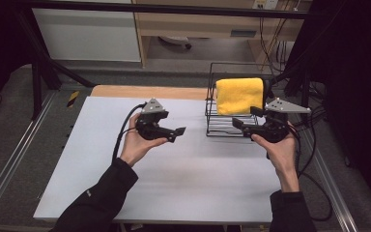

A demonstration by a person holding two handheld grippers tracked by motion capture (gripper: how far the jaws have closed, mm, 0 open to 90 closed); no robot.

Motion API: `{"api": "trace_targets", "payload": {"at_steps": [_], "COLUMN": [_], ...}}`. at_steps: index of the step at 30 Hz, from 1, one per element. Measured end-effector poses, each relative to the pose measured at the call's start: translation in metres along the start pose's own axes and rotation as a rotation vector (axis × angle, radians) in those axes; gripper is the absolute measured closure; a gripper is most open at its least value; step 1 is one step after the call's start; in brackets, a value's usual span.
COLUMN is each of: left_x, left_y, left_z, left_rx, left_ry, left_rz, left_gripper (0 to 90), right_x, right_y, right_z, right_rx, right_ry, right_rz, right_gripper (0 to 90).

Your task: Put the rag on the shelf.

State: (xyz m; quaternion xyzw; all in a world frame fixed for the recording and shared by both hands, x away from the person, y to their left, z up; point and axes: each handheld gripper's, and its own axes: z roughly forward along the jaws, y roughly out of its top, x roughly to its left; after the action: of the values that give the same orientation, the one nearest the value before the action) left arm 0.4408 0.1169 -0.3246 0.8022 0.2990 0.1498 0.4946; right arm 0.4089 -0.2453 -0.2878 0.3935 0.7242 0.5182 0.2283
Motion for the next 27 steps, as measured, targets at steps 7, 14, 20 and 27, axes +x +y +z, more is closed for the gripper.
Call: {"api": "trace_targets", "payload": {"at_steps": [7, 14, 20, 27], "left_x": [0.017, 0.030, 0.037, 0.039], "left_y": [-0.042, -0.084, -0.117, -0.145], "left_z": [-0.032, -0.053, -0.063, -0.075], "left_rx": [0.028, 0.051, 0.072, 0.100], "left_ry": [0.036, 0.056, 0.079, 0.113], "left_rz": [-0.018, -0.060, -0.081, -0.085], "left_gripper": [8.9, 7.1, 6.9, 6.9], "right_x": [0.009, 0.015, 0.017, 0.018], "right_y": [-0.013, -0.040, -0.067, -0.101], "right_z": [0.005, 0.013, 0.023, 0.031], "right_rx": [0.035, 0.067, 0.108, 0.137], "right_ry": [0.015, 0.034, 0.043, 0.066], "right_rz": [-0.001, 0.002, 0.019, 0.034], "right_gripper": [7.5, 5.1, 3.2, 1.5]}}
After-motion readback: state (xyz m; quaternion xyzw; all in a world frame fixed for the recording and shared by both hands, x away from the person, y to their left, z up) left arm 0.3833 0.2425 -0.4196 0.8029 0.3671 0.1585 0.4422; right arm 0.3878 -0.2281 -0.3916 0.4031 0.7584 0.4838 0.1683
